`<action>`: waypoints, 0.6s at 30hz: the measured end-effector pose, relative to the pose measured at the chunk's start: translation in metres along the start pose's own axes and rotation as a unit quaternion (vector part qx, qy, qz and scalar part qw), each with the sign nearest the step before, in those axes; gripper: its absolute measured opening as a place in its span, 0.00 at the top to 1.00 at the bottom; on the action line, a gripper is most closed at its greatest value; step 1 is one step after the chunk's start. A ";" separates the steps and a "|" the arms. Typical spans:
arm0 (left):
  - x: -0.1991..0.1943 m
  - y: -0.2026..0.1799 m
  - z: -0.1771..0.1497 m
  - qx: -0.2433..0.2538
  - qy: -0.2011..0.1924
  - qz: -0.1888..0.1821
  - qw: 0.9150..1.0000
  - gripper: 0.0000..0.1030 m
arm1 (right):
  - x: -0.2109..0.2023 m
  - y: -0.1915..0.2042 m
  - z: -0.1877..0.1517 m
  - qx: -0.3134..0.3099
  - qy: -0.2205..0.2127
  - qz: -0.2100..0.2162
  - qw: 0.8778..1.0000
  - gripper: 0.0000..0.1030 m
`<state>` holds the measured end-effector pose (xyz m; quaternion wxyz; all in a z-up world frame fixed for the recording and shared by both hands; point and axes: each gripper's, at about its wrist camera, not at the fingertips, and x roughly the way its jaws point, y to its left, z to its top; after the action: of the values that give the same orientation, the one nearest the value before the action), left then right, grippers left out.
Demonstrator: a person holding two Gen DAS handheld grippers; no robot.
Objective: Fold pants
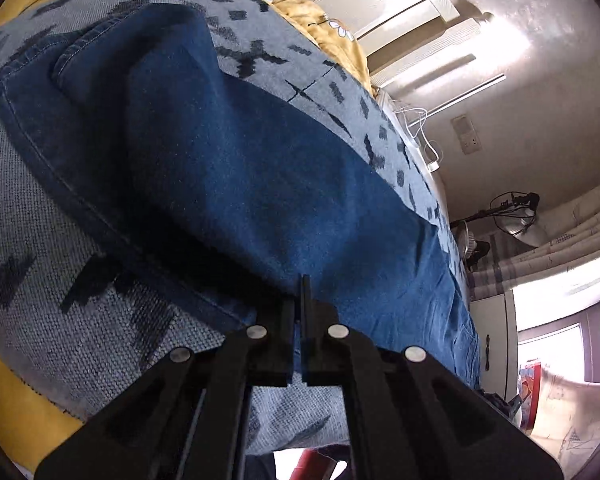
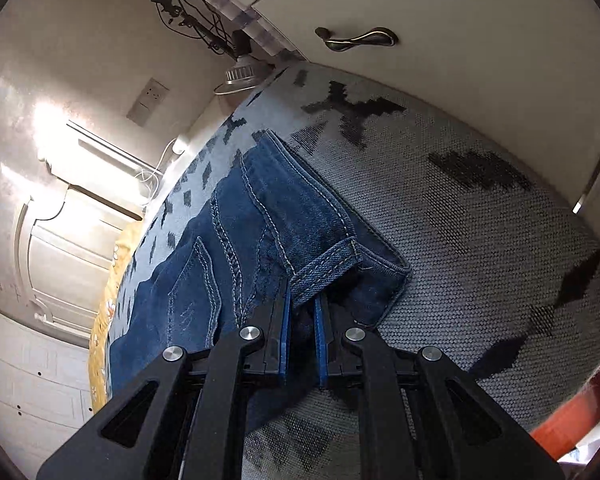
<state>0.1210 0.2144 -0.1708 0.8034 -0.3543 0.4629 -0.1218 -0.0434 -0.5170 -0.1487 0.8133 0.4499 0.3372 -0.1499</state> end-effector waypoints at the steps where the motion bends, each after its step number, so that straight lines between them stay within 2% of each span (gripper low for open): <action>1: -0.007 -0.002 0.000 -0.002 -0.011 -0.010 1.000 0.99 | -0.005 0.006 0.002 -0.008 -0.006 0.004 1.000 0.89; 4: -0.017 -0.006 0.000 -0.005 -0.026 -0.021 0.999 0.99 | -0.012 0.018 0.004 -0.025 -0.016 0.003 1.000 0.89; 6: -0.011 -0.001 -0.002 -0.006 -0.015 -0.016 1.000 0.99 | -0.006 0.020 0.005 -0.030 -0.011 -0.013 0.999 0.89; 9: -0.003 0.016 -0.003 -0.030 -0.002 -0.028 0.999 0.97 | 0.005 0.013 0.001 -0.032 0.006 -0.030 0.999 0.88; 10: -0.004 0.020 -0.004 -0.035 -0.005 -0.034 0.999 0.92 | 0.006 0.012 0.000 -0.036 0.009 -0.032 0.999 0.88; 12: -0.009 0.033 -0.005 -0.055 -0.018 -0.048 0.997 0.55 | 0.007 0.012 0.000 -0.037 0.012 -0.032 0.999 0.81; 15: -0.018 0.061 0.002 -0.099 -0.044 -0.080 0.991 0.54 | 0.008 0.013 0.000 -0.039 0.016 -0.038 0.998 0.80; 18: -0.034 0.095 0.014 -0.156 -0.081 -0.118 0.977 0.54 | 0.011 0.015 0.001 -0.041 0.021 -0.047 0.998 0.79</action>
<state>0.1020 0.3066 -0.2087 0.7529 -0.5361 0.3649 -0.1126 -0.0270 -0.5088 -0.1460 0.8159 0.4030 0.3807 -0.1644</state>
